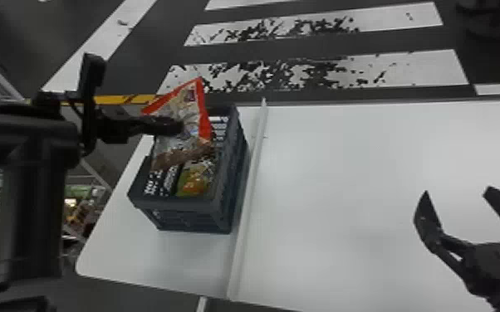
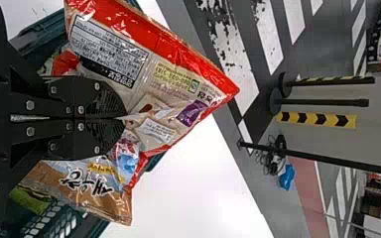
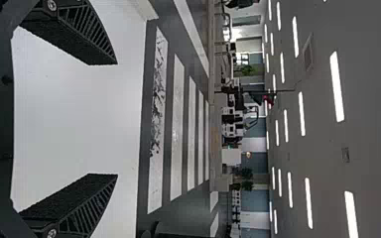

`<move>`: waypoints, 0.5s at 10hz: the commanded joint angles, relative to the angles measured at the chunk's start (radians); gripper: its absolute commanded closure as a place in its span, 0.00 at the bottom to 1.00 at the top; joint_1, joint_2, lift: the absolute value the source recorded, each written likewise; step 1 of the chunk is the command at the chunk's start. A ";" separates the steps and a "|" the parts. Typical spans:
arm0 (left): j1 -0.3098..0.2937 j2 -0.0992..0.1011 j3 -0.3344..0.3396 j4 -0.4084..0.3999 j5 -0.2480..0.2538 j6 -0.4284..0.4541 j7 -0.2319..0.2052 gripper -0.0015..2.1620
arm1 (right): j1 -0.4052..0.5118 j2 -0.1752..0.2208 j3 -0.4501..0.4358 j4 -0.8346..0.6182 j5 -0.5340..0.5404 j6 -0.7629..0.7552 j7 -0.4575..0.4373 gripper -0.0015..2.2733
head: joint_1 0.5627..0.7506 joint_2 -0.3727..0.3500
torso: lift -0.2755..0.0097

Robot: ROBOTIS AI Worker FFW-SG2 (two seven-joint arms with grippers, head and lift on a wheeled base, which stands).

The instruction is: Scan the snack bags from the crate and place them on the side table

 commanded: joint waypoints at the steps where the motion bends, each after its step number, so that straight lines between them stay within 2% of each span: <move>1: 0.016 -0.024 0.022 -0.046 0.032 0.014 0.003 0.99 | 0.001 0.001 0.000 0.000 0.000 0.000 0.000 0.03 | 0.70 0.88 | 0.64; 2: 0.044 -0.032 0.049 -0.086 0.053 0.026 0.008 0.99 | 0.001 0.001 0.000 0.000 0.000 0.000 0.000 0.03 | 0.70 0.87 | 0.64; 3: 0.064 -0.050 0.055 -0.144 0.071 0.063 0.012 0.99 | 0.001 0.001 0.000 -0.002 0.000 0.000 0.000 0.03 | 0.70 0.86 | 0.64; 5: 0.085 -0.085 0.058 -0.258 0.076 0.149 0.017 0.99 | 0.001 0.001 0.003 -0.003 0.000 -0.003 0.000 0.03 | 0.70 0.84 | 0.64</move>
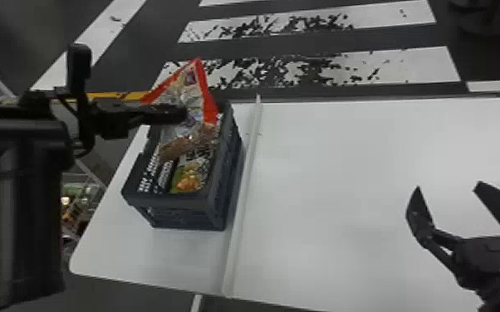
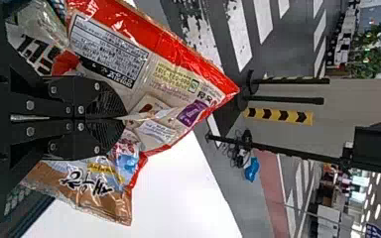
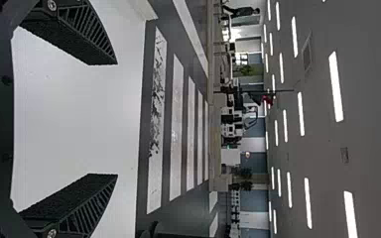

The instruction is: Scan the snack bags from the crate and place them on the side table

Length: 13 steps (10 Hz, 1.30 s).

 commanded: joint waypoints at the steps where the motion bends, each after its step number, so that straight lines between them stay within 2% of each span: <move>1: 0.011 -0.034 -0.003 -0.103 0.021 0.079 0.000 0.99 | 0.001 0.001 0.000 -0.002 0.000 0.000 -0.002 0.03 | 0.70 0.82 | 0.64; 2: 0.017 -0.063 -0.015 -0.178 0.034 0.143 0.001 0.99 | 0.004 0.001 0.000 -0.005 0.000 -0.003 -0.002 0.03 | 0.70 0.79 | 0.64; 4: 0.021 -0.144 -0.072 -0.278 0.034 0.250 0.034 0.99 | 0.011 0.001 0.002 -0.013 0.000 -0.007 -0.003 0.03 | 0.70 0.73 | 0.64; 5: 0.021 -0.189 -0.124 -0.293 0.018 0.260 0.049 0.99 | 0.015 0.001 0.002 -0.019 0.000 -0.010 -0.012 0.03 | 0.70 0.70 | 0.64; 7: 0.031 -0.276 -0.210 -0.296 0.003 0.272 0.078 0.99 | 0.027 0.001 -0.001 -0.031 0.000 -0.016 -0.018 0.03 | 0.70 0.58 | 0.64; 8: 0.048 -0.309 -0.255 -0.296 -0.022 0.272 0.100 0.99 | 0.031 0.001 -0.003 -0.037 -0.003 -0.016 -0.021 0.03 | 0.70 0.52 | 0.64; 9: 0.061 -0.344 -0.299 -0.295 -0.023 0.272 0.129 0.99 | 0.035 0.001 -0.004 -0.042 -0.011 -0.019 -0.025 0.03 | 0.70 0.46 | 0.64; 10: 0.074 -0.358 -0.356 -0.281 -0.028 0.272 0.161 0.99 | 0.040 0.001 -0.004 -0.046 -0.012 -0.016 -0.031 0.03 | 0.70 0.41 | 0.64; 12: 0.089 -0.358 -0.456 -0.204 -0.028 0.263 0.225 0.99 | 0.052 0.001 -0.013 -0.065 -0.020 -0.016 -0.083 0.03 | 0.70 0.32 | 0.64; 13: 0.094 -0.359 -0.494 -0.149 -0.020 0.229 0.261 0.99 | 0.057 0.001 -0.020 -0.071 -0.026 -0.016 -0.087 0.03 | 0.70 0.27 | 0.64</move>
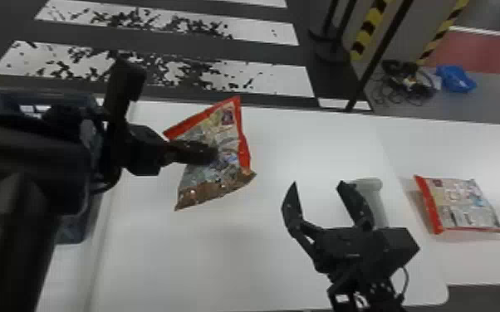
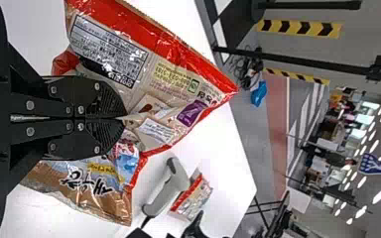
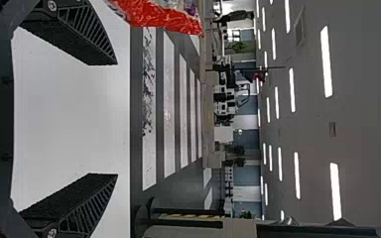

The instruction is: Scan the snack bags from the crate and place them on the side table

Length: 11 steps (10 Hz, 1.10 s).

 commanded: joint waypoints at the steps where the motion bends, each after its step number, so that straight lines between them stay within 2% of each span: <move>1: 0.003 -0.013 -0.057 0.097 0.004 -0.077 0.024 0.99 | 0.008 0.001 -0.005 -0.009 -0.004 0.000 -0.012 0.03 | 0.70 0.25 | 0.64; 2: 0.005 -0.032 -0.080 0.150 0.006 -0.132 0.025 0.99 | 0.011 0.001 -0.006 -0.010 -0.004 0.000 -0.016 0.03 | 0.70 0.21 | 0.64; 3: 0.016 -0.041 -0.117 0.175 0.009 -0.181 0.036 0.99 | 0.012 0.001 -0.006 -0.010 -0.006 0.000 -0.018 0.03 | 0.70 0.17 | 0.64; 4: 0.036 -0.047 -0.130 0.179 0.018 -0.233 0.074 0.90 | 0.012 0.001 -0.006 -0.010 -0.006 0.000 -0.018 0.03 | 0.70 0.12 | 0.64; 5: 0.039 -0.047 -0.140 0.182 0.026 -0.236 0.077 0.64 | 0.014 0.001 -0.008 -0.010 -0.013 0.000 -0.018 0.03 | 0.70 0.09 | 0.64; 6: 0.040 -0.047 -0.152 0.190 0.027 -0.248 0.076 0.11 | 0.014 0.001 -0.010 -0.010 -0.016 0.000 -0.016 0.03 | 0.70 0.08 | 0.64; 7: 0.048 -0.047 -0.155 0.196 0.024 -0.267 0.100 0.00 | 0.014 0.001 -0.010 -0.010 -0.016 0.000 -0.016 0.03 | 0.70 0.06 | 0.64; 9: 0.069 -0.047 -0.132 0.186 0.050 -0.325 0.133 0.01 | 0.015 0.001 -0.013 -0.009 -0.018 0.000 -0.016 0.03 | 0.70 0.05 | 0.64; 11: 0.105 -0.047 -0.080 0.139 0.105 -0.340 0.182 0.01 | 0.019 0.001 -0.013 -0.009 -0.019 -0.003 -0.018 0.03 | 0.70 0.06 | 0.64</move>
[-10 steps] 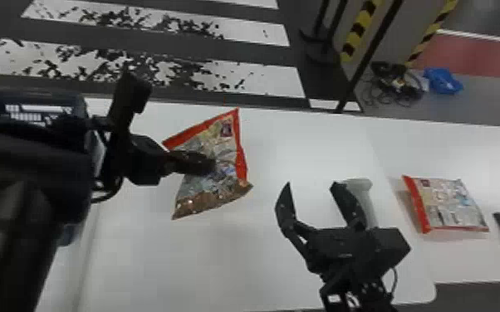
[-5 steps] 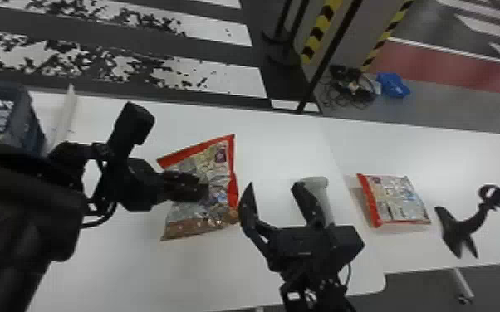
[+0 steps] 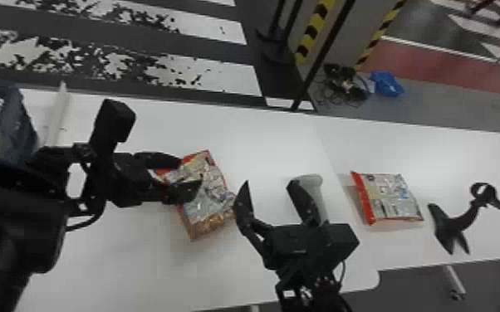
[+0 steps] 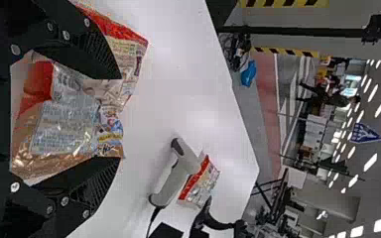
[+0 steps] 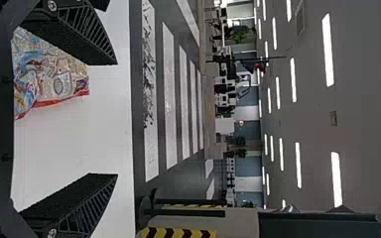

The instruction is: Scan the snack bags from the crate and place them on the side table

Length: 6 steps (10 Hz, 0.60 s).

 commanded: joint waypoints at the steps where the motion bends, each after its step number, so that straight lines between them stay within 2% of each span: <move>1: 0.047 -0.002 0.057 -0.075 0.052 -0.016 0.026 0.01 | 0.003 0.001 -0.002 0.000 0.000 -0.002 0.001 0.03 | 0.70 0.08 | 0.64; 4: 0.188 0.002 0.244 -0.285 0.160 -0.043 0.061 0.01 | 0.001 0.001 -0.002 0.003 0.000 -0.002 0.001 0.03 | 0.70 0.15 | 0.64; 5: 0.239 0.002 0.315 -0.352 0.198 -0.046 0.081 0.01 | -0.002 0.001 0.000 0.005 0.000 -0.002 0.001 0.05 | 0.70 0.20 | 0.64; 6: 0.288 0.000 0.390 -0.417 0.233 -0.068 0.103 0.01 | -0.006 0.001 0.003 0.008 0.000 -0.002 0.004 0.13 | 0.70 0.27 | 0.64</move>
